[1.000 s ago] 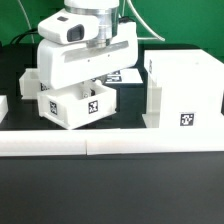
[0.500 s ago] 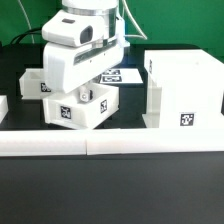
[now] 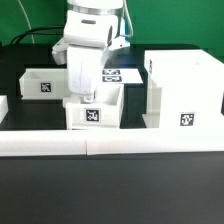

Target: Assemble drawer

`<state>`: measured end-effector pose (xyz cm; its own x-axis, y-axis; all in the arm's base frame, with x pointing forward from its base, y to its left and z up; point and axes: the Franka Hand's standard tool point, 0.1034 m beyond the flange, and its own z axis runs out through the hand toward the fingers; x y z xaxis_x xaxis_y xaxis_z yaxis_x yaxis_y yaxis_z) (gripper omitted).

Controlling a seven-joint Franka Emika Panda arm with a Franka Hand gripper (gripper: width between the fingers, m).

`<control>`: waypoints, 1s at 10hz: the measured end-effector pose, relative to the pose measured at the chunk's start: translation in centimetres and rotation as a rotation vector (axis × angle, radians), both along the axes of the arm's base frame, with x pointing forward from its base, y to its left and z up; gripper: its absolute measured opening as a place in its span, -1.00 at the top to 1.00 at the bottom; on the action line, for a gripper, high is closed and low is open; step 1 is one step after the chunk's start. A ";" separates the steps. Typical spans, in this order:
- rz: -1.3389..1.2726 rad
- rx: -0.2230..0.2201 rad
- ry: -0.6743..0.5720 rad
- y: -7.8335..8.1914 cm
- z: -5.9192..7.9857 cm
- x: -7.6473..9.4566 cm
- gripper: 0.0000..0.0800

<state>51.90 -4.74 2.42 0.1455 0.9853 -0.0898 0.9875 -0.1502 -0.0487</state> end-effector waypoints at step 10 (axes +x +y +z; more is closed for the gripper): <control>0.083 -0.013 -0.049 1.0 -0.3 0.8 0.89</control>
Offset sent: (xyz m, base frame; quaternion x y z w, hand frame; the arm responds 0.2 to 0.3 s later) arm 0.0091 0.0138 -0.0033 -0.0018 0.0033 -0.0053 1.0000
